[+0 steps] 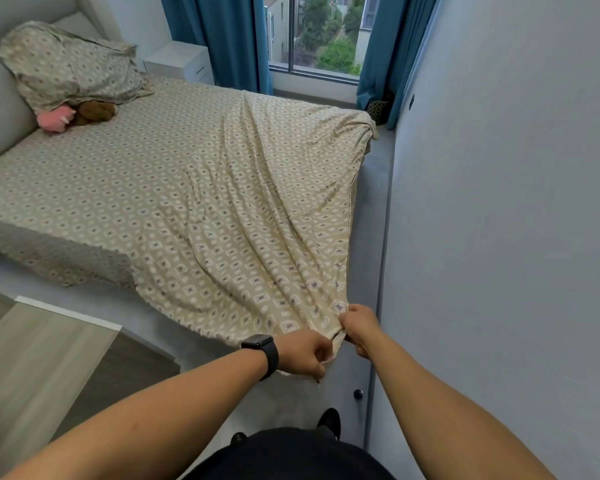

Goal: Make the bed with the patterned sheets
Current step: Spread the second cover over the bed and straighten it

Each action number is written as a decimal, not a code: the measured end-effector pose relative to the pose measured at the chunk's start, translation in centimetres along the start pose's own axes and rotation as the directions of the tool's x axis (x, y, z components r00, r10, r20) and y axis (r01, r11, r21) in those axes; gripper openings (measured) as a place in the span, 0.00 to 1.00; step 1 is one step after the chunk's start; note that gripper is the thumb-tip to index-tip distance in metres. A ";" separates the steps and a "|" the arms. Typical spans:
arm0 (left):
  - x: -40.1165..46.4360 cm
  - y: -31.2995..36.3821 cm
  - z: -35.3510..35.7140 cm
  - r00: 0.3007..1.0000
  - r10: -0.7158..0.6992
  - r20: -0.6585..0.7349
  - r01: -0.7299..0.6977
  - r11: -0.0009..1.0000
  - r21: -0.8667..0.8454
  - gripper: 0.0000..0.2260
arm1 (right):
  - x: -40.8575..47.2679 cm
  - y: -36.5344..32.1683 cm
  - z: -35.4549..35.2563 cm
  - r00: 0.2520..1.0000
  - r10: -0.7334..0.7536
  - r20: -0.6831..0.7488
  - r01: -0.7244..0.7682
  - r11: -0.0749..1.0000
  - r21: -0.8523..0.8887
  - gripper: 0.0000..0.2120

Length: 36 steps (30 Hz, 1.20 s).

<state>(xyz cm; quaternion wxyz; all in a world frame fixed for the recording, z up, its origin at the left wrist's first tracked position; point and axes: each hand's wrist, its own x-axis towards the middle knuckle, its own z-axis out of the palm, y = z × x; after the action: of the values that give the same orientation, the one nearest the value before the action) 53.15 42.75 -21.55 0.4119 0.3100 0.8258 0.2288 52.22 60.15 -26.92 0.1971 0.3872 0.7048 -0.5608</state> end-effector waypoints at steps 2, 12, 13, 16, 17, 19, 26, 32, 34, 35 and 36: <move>0.5 0.2 0.8 0.997 -0.002 0.076 0.004 1.000 -0.024 0.08 | -1.6 0.2 -0.6 0.994 -0.069 -0.086 0.062 0.995 -0.076 0.10; 1.8 -3.6 -1.8 0.967 -0.220 0.128 0.239 0.959 -0.150 0.13 | -1.0 5.9 -3.9 0.990 0.125 -0.061 -0.127 0.641 -0.757 0.10; 1.8 -4.1 -2.2 0.964 -0.243 0.105 0.257 0.953 -0.160 0.12 | -1.2 5.5 -3.6 0.993 0.113 -0.023 -0.089 0.625 -0.776 0.08; 1.6 -5.3 -3.3 0.946 -0.318 0.062 0.324 0.928 -0.185 0.12 | -0.9 3.9 -2.3 0.992 0.077 0.103 0.029 0.647 -0.762 0.13; 1.6 -5.5 -3.5 0.940 -0.337 0.052 0.341 0.922 -0.184 0.11 | -0.7 3.3 -1.7 0.989 0.052 0.141 0.073 0.653 -0.754 0.15; 1.6 -5.9 -3.6 0.934 -0.356 0.022 0.353 0.916 -0.188 0.11 | -0.2 1.9 -0.8 0.975 -0.007 0.222 0.173 0.653 -0.738 0.17; 1.5 -6.5 -4.0 0.905 -0.419 -0.077 0.375 0.869 -0.323 0.10 | 1.6 -1.5 0.8 0.922 -0.013 0.387 0.270 0.738 -0.619 0.11; 2.5 -7.5 -4.7 0.890 -0.449 -0.079 0.390 0.840 -0.377 0.11 | 3.3 -4.1 0.9 0.924 0.002 0.382 0.200 0.849 -0.489 0.10; 3.0 -7.9 -5.3 0.889 -0.450 -0.081 0.391 0.839 -0.378 0.11 | 3.8 -5.3 0.8 0.930 -0.018 0.368 0.198 0.866 -0.459 0.10; 3.4 -8.0 -5.4 0.890 -0.450 -0.079 0.389 0.837 -0.385 0.10 | 4.0 -5.8 0.7 0.934 -0.025 0.356 0.191 0.878 -0.439 0.10; 3.8 -8.4 -5.7 0.894 -0.443 -0.073 0.384 0.838 -0.388 0.10 | 4.4 -6.3 0.7 0.940 -0.029 0.339 0.176 0.894 -0.411 0.11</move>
<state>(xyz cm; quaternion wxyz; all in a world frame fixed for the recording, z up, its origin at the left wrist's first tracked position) 43.99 38.81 -25.71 0.4342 0.0230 0.8466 0.3070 44.53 60.48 -26.22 0.3614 0.1974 0.7897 -0.4547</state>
